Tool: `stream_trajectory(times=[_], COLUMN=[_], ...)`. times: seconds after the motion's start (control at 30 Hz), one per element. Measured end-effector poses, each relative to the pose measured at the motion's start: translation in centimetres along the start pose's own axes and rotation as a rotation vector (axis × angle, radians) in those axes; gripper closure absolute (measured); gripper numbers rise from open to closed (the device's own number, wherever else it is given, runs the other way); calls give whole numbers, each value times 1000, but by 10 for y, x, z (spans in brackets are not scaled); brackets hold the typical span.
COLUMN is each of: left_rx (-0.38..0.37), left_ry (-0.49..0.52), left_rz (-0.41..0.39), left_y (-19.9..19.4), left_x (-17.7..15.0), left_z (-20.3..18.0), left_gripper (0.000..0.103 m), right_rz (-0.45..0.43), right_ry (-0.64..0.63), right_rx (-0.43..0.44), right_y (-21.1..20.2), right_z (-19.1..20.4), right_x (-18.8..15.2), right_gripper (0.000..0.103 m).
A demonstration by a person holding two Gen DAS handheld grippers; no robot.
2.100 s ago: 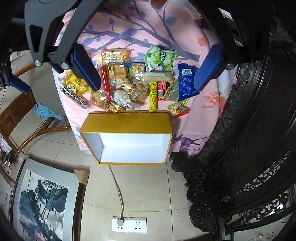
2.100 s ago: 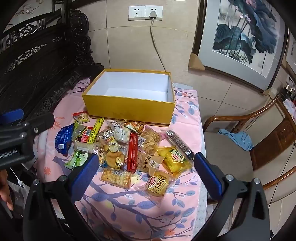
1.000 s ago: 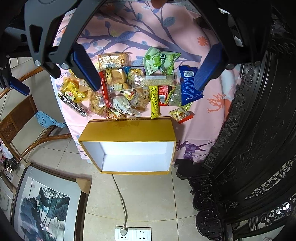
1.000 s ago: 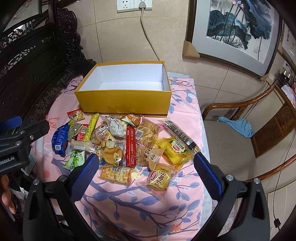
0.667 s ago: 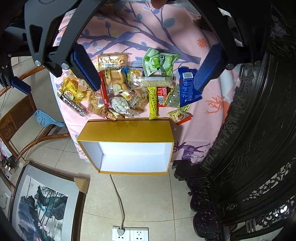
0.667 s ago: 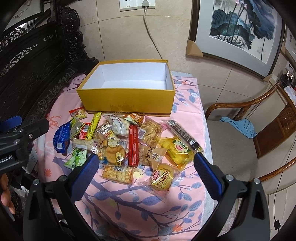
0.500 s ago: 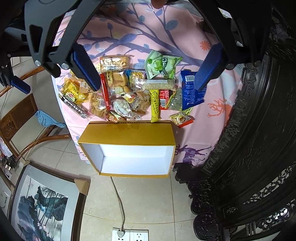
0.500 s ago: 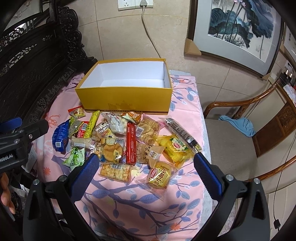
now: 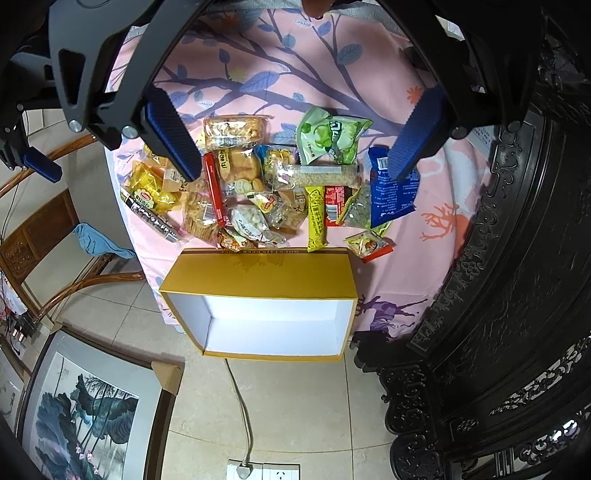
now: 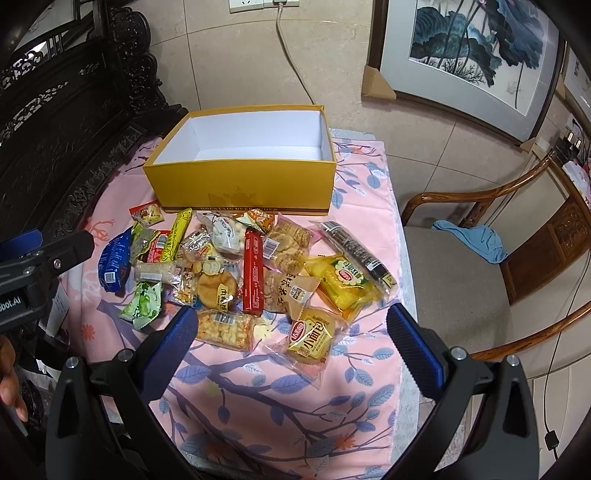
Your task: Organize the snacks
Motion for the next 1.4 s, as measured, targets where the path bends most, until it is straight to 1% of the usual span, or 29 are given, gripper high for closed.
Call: stream_trajectory(times=[0.3,0.6,0.7,0.8,0.9,1.0,1.1,1.17,1.2,1.23,1.3,1.37,1.4], left_rx=[2,-1,31,63,97,121,143,150,155,159,164,169,169], left_ry=[3,1,-2,-23,-55,-98,-131,-140,-137,-133,-123,-113,-107], left_rz=[12,22,5,-10,3,35,72,90,95,97,96,95,96], left_y=[0,7,10,17,26,35,45,50,51,52,52,53,55], left_x=[-1,-7,-4,-2,-5,-15,-28,-35,-37,-39,-40,-42,-43], left_z=[2,2,13,32,54,74,91,96,98,98,101,104,106], left_gripper=[2,2,2,2,2,2,2,2,2,2,2,2,2], right_rz=[7,25,41,74,136,172,219,299,346,364,388,386,376], right_ry=[0,15,30,65,97,110,139,179,194,199,204,239,247], right_rx=[4,-6,-9,-12,36,69,88,81,65,54,-7,-3,-16], right_y=[0,3,6,13,25,37,66,96,114,124,147,159,162], right_z=[4,-3,-12,-25,-33,-32,-31,-30,-28,-27,-27,-25,-25], right_x=[-2,-11,-15,-22,-36,-45,-56,-69,-78,-82,-92,-96,-97], right_gripper=[1,1,1,1,1,1,1,1,3,5,10,12,18])
Point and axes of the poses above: each gripper's, at about its wrist camera, not at the fingertips, and y roughly the way its jaws point, z to its left, x to its top, the point moved 9 cm from there along y, roughly the way its jaws point, and after that the axes turned 2 degrees about -x, right-handed, at the moved point
